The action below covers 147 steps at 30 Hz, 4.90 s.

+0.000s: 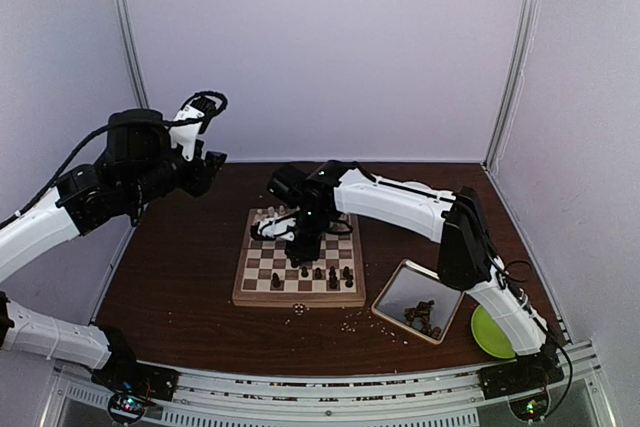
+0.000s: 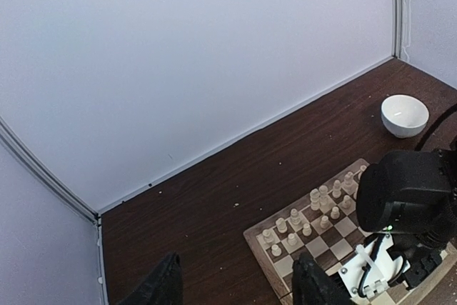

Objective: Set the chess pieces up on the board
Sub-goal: Place the rook on the chessboard, then pick up the rook from the chessboard, then place the rook at h8.

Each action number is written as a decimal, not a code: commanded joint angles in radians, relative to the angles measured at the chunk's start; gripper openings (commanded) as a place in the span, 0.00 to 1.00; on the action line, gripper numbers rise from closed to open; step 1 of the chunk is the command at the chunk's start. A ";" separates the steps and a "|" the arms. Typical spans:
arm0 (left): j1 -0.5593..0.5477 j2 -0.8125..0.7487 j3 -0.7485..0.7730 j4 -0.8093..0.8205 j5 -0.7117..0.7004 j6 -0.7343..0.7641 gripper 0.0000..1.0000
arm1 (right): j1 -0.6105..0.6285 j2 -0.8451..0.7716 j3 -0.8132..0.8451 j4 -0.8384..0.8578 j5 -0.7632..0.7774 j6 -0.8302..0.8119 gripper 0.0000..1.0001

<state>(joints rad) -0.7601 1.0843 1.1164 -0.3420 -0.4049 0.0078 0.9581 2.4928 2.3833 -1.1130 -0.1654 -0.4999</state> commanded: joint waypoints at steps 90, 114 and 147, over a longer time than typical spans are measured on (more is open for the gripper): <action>-0.030 0.531 0.046 -0.447 0.278 -0.260 0.05 | -0.549 -1.187 -1.343 0.526 -0.363 0.058 0.35; -0.030 0.545 -0.047 -0.348 0.354 -0.280 0.06 | -0.544 -1.153 -1.333 0.509 -0.365 0.049 0.35; -0.079 0.387 0.158 -0.337 0.413 -0.237 0.36 | -0.539 -1.203 -1.288 0.352 -0.323 -0.026 0.35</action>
<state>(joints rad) -0.7990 1.4807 1.2003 -0.7773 -0.0696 -0.2707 0.4149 1.3407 1.0534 -0.6621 -0.5156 -0.4683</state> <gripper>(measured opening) 0.375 0.350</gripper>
